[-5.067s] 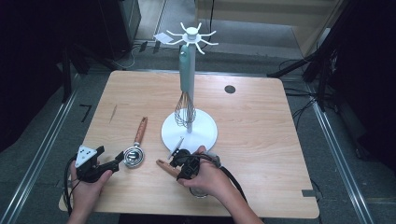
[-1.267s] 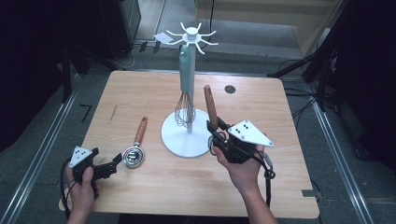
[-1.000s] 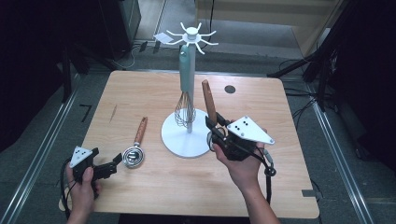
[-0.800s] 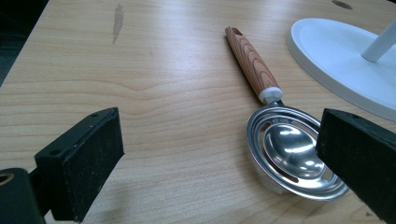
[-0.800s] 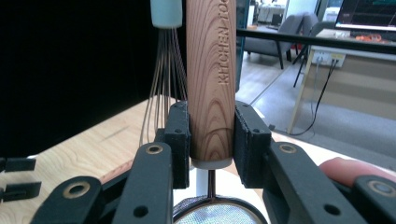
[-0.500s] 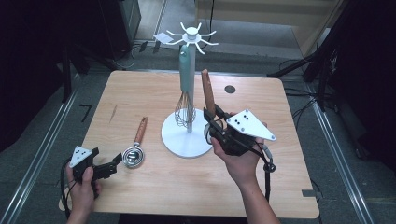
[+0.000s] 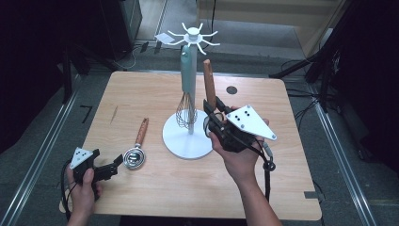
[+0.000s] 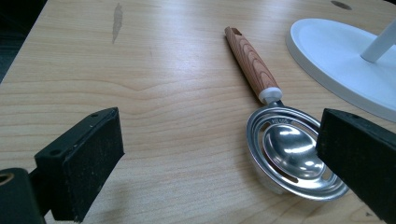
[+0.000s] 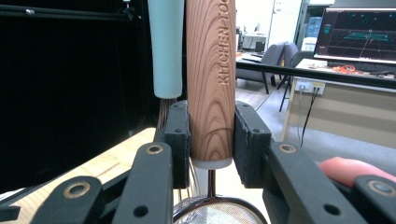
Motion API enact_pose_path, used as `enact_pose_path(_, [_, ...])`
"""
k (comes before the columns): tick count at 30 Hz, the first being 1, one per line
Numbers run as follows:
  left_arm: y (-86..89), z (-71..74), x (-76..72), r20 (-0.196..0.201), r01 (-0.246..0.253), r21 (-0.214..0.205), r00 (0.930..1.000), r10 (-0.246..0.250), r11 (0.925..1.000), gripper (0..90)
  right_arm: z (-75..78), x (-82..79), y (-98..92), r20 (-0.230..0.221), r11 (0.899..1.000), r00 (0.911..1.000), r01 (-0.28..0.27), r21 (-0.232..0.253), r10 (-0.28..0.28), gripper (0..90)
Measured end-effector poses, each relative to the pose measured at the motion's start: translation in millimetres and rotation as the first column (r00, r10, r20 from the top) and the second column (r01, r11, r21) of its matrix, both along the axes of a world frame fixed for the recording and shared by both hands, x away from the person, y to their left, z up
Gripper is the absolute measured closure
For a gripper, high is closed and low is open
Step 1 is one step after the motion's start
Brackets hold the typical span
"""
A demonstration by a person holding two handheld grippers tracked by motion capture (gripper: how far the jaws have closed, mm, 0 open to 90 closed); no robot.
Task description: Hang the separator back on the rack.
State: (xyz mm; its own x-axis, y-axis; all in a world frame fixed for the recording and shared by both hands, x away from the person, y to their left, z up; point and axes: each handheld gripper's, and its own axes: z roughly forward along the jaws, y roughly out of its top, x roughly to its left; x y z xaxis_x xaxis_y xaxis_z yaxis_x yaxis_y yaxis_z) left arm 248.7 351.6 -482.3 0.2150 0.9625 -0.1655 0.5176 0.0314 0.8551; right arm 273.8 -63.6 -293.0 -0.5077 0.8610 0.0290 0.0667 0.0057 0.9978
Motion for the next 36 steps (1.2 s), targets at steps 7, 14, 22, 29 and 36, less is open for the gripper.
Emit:
enact_pose_path(7, [0.4, 0.0, 0.2, -0.001, 0.003, -0.001, 1.0, -0.003, 1.0, 1.6, 5.7, 1.5, 1.6, 0.015, 1.0, 0.9995, 0.028, 0.013, -0.028, 71.8])
enact_pose_path(14, [0.5, 0.0, 0.3, -0.001, 0.003, -0.001, 1.0, -0.003, 1.0, 1.6, 11.6, 3.5, 4.6, 0.015, 0.998, 0.9985, 0.053, 0.015, -0.053, 71.8])
enact_pose_path(22, [0.4, -0.1, 0.4, 0.0, 0.002, -0.004, 1.0, -0.002, 1.0, 1.6, 16.7, 6.5, 8.9, 0.016, 0.998, 0.9975, 0.07, 0.003, -0.07, 71.8])
enact_pose_path(29, [0.6, 0.0, 0.4, -0.001, 0.001, -0.005, 1.0, -0.001, 1.0, 1.6, 17.7, 9.4, 13.8, 0.013, 0.997, 0.9967, 0.08, -0.009, -0.08, 71.8])
enact_pose_path(36, [0.5, 0.0, 0.5, -0.001, 0.002, -0.006, 1.0, -0.002, 1.0, 1.6, 17.7, 12.3, 18.4, 0.009, 0.995, 0.995, 0.1, -0.021, -0.099, 71.8])
